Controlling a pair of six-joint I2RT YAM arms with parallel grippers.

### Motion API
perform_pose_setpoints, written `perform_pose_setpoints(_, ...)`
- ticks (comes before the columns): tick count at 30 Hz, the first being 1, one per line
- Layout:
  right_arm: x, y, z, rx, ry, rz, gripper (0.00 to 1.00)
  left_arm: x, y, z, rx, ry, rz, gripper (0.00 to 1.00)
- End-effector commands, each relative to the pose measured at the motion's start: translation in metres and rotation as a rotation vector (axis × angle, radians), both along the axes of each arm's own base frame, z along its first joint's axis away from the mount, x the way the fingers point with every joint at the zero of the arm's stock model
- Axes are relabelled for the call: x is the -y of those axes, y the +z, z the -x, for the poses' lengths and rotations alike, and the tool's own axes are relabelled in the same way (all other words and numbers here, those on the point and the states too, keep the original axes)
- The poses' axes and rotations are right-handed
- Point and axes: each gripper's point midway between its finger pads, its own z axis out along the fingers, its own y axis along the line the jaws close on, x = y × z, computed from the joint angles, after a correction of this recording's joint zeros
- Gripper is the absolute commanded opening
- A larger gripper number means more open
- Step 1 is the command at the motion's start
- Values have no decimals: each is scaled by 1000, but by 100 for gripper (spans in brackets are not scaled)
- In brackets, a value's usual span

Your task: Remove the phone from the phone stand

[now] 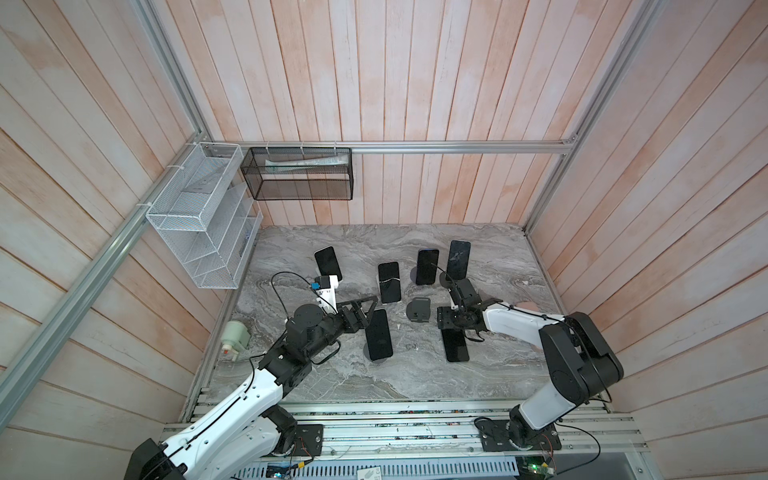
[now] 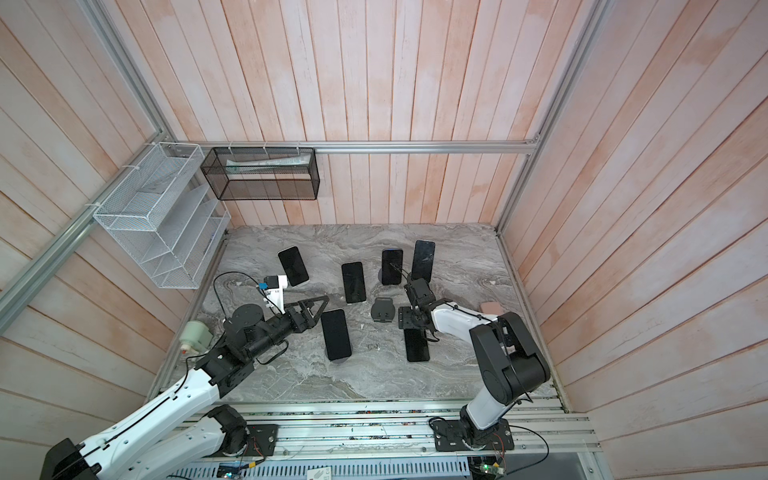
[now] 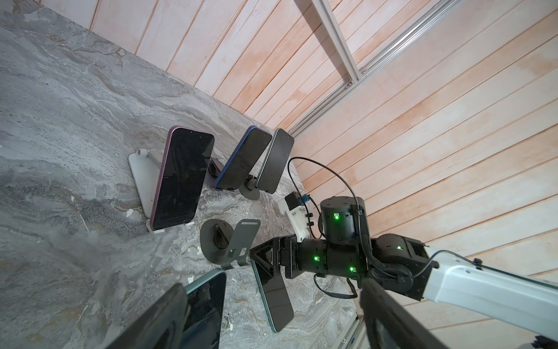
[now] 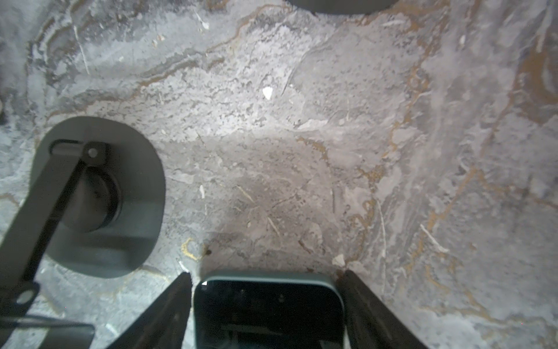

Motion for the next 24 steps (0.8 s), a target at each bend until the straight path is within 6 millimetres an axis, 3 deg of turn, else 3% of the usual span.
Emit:
perform_pose_setpoints(1, 11, -33, 32, -141, -14, 50, 79, -4, 13, 0, 41, 18, -11, 92)
perform_pose_setpoints(7, 11, -11, 28, -111, -25, 51, 80, -7, 15, 2, 45, 24, -22, 91)
perform_pose_setpoints(16, 9, 68, 13, 47, -50, 11, 84, -21, 22, 9, 74, 64, -43, 92)
perform_pose_setpoints(20, -18, 102, 3, 141, -26, -85, 84, -28, 19, 9, 62, 98, -46, 93)
perform_pose_setpoints(24, -42, 122, -11, 212, -32, -137, 86, -32, 7, 5, -2, 133, -76, 95)
